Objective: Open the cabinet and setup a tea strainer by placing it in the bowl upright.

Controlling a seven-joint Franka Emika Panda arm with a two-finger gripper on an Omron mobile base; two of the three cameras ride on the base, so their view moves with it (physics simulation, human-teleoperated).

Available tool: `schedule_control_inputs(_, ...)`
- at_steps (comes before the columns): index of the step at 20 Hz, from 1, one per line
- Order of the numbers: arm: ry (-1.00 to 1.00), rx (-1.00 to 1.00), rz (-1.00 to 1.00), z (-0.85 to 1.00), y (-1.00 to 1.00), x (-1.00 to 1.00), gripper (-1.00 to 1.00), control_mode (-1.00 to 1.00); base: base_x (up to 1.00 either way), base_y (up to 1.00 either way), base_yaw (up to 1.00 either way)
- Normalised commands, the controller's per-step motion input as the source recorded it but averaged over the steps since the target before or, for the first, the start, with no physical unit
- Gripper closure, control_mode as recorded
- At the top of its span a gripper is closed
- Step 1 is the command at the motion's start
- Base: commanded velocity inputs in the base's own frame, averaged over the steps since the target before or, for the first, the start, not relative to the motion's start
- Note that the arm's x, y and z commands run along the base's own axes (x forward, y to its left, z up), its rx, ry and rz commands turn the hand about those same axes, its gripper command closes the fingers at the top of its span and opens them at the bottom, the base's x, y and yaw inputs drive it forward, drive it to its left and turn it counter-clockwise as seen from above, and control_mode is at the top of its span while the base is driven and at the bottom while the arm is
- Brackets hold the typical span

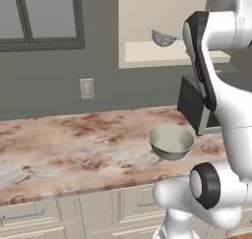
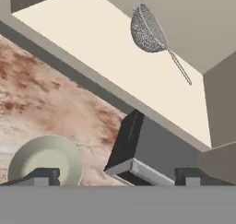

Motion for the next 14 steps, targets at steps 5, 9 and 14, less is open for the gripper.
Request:
schedule_control_inputs(5, -0.35, 0.35, -0.09, -0.01, 0.09, 0.29, -1.0, -1.0, 0.0, 0.0, 0.0)
schedule_control_inputs(9, -0.1, 0.1, -0.14, -0.15, 0.2, 0.07, -1.0, -1.0, 0.0, 0.0, 0.0)
schedule_control_inputs(14, -0.01, -0.06, -0.01, -0.01, 0.08, -0.34, -1.0, -1.0, 0.0, 0.0, 0.0)
